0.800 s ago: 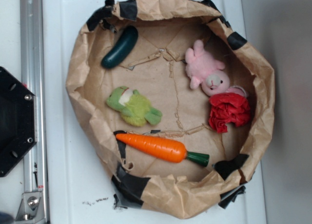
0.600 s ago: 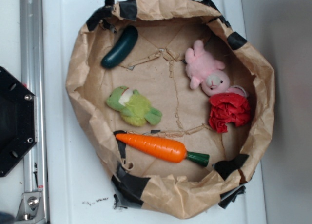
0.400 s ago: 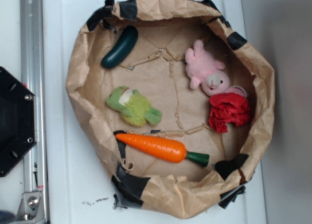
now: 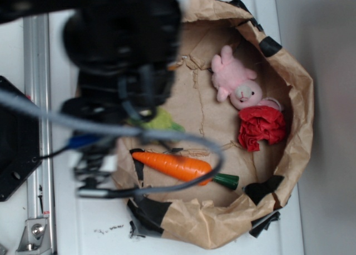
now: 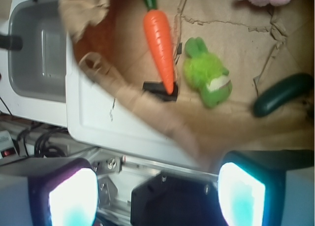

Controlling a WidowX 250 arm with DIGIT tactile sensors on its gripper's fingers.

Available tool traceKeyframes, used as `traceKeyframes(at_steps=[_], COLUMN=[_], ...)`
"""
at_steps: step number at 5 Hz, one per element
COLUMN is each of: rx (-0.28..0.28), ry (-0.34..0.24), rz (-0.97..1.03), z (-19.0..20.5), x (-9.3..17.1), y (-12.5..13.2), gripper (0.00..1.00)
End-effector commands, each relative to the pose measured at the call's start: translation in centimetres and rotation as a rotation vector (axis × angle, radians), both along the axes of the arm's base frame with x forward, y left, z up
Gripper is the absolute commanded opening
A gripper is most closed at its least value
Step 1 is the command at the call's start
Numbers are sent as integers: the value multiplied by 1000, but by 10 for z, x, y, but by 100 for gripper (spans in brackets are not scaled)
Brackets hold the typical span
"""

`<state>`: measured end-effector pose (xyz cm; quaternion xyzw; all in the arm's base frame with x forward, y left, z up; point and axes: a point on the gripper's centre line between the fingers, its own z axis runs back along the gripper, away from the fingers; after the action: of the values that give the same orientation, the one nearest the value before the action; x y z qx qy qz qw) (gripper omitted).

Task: Grab the green animal.

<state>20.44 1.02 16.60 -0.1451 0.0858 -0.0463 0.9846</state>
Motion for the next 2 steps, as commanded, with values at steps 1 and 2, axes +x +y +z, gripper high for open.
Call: traceKeyframes(at_steps=[1,2], rx=[81,330], ry=[-99,-109], rz=[-64,-96], z=[-68,-114], x=[31,16], y=[30,21], gripper=[100,100])
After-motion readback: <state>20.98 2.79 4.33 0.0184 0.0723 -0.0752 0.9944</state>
